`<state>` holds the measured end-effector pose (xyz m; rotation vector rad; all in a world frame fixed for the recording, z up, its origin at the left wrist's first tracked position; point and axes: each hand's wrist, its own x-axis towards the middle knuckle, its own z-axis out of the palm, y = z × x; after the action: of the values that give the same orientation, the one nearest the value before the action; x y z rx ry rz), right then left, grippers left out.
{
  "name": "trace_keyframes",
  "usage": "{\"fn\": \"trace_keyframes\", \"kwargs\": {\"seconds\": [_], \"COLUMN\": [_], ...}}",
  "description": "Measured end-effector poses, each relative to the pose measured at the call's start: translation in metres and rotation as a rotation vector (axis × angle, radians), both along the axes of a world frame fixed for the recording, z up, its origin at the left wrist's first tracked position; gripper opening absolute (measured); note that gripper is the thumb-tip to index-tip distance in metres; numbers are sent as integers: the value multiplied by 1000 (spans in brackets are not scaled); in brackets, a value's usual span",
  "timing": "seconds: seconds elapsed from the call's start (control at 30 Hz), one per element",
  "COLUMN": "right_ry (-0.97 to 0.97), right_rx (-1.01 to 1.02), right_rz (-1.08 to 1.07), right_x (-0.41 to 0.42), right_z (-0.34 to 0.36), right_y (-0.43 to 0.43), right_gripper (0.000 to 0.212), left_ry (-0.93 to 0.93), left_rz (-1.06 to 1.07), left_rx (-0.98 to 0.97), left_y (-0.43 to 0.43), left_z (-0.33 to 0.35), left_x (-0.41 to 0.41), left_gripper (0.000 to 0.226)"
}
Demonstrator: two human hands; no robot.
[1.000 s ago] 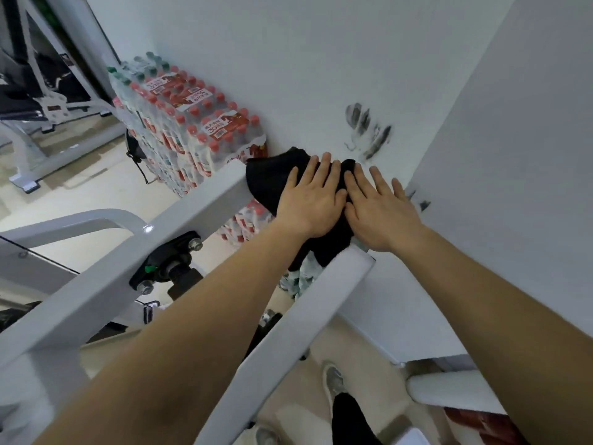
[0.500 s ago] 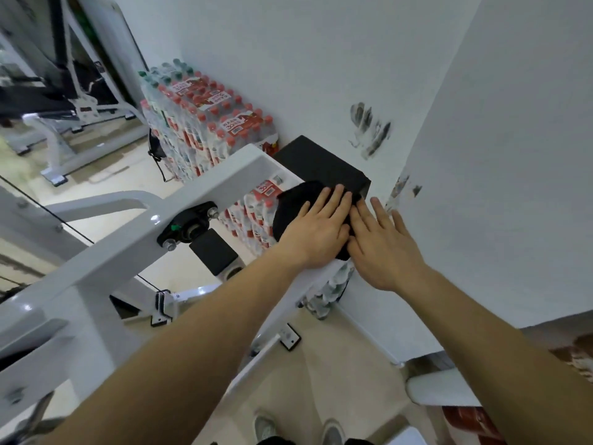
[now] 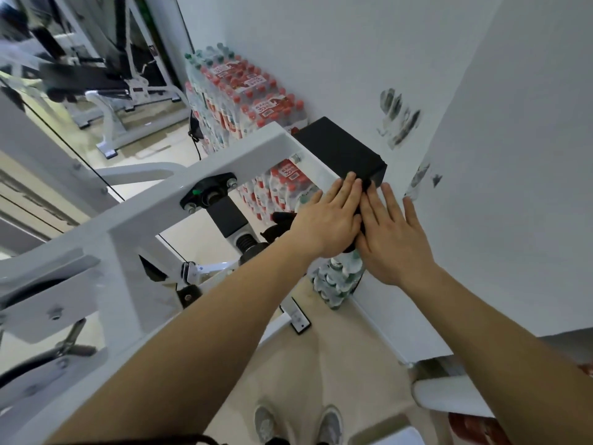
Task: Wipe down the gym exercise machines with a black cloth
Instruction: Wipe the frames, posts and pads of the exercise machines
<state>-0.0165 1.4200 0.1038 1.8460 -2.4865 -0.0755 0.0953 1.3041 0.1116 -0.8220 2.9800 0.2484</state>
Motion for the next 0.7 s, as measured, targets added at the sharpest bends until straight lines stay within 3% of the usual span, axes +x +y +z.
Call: {"fn": "trace_keyframes", "kwargs": {"seconds": [0.37, 0.7], "right_ry": [-171, -177], "right_rx": [-68, -100], "right_rz": [120, 271], "right_x": [97, 224], "right_z": [-12, -24], "right_y": [12, 26], "right_gripper": [77, 74], "left_ry": [82, 55], "left_rz": [16, 134], "left_rx": [-98, -140], "left_y": [33, 64], "left_z": [-12, -27], "left_x": [111, 250], "left_gripper": [62, 60]}}
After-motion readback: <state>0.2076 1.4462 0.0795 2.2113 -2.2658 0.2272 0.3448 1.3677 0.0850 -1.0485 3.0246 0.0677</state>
